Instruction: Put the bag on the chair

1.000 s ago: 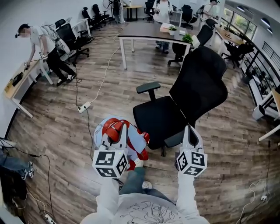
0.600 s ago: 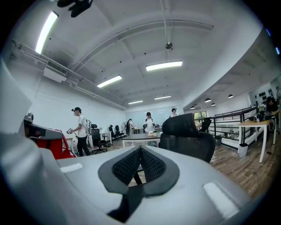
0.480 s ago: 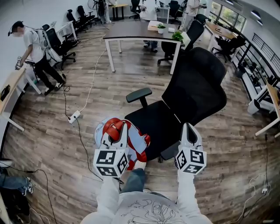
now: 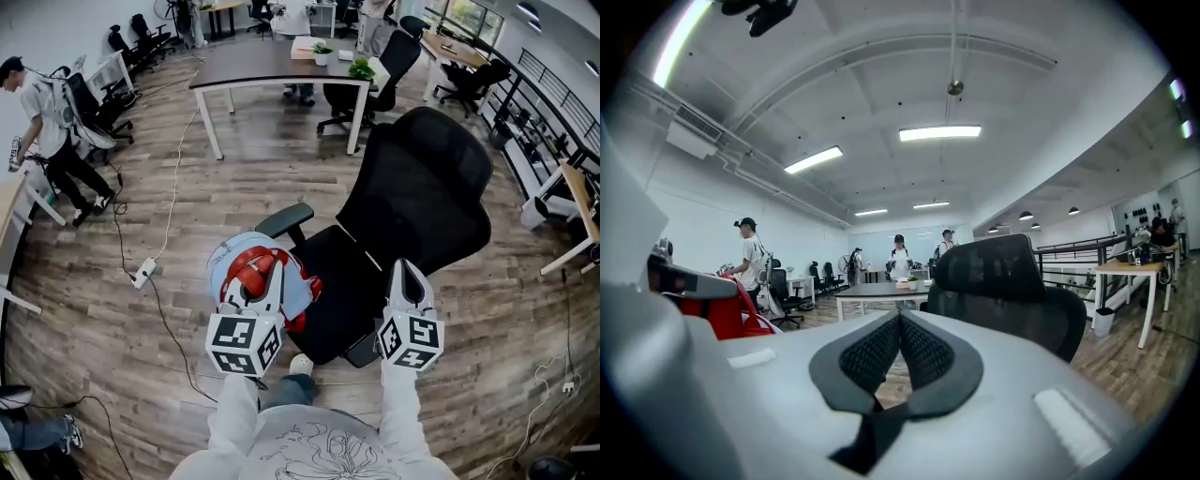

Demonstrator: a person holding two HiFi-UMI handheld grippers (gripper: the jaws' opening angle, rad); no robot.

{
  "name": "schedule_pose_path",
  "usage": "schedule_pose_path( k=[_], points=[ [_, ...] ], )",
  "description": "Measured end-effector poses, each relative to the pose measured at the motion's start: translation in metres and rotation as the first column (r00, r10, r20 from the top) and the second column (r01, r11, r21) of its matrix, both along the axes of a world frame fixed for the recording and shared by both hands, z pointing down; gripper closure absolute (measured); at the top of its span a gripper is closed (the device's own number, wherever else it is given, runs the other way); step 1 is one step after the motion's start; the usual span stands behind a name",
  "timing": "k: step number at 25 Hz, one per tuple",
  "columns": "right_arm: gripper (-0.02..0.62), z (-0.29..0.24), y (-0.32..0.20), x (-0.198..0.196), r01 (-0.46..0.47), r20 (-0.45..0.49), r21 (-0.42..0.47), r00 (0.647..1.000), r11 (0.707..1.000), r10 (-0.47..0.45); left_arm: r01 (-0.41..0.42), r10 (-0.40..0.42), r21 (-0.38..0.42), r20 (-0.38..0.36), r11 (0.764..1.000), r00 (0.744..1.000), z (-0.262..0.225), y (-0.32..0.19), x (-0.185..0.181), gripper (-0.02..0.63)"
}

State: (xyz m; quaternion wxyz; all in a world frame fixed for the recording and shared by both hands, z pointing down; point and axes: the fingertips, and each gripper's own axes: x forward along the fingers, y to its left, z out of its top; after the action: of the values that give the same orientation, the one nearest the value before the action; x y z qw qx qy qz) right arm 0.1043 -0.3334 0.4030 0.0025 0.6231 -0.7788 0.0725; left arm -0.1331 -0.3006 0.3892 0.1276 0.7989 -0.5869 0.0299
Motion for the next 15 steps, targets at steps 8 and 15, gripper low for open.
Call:
schedule_pose_path(
  k=[8,15],
  points=[
    [0.584,0.023,-0.04,-0.006,-0.057,-0.021,-0.048,0.998,0.997,0.056,-0.086,0.085,-0.056,-0.014,0.995,0.996,0.027,-0.054,0.002,0.592],
    [0.584,0.05,-0.062,-0.005,-0.074,-0.04,-0.112,0.997,0.991,0.07,-0.162,0.158,-0.122,-0.043,0.979,0.987,0.056,-0.083,0.02,0.592]
  ],
)
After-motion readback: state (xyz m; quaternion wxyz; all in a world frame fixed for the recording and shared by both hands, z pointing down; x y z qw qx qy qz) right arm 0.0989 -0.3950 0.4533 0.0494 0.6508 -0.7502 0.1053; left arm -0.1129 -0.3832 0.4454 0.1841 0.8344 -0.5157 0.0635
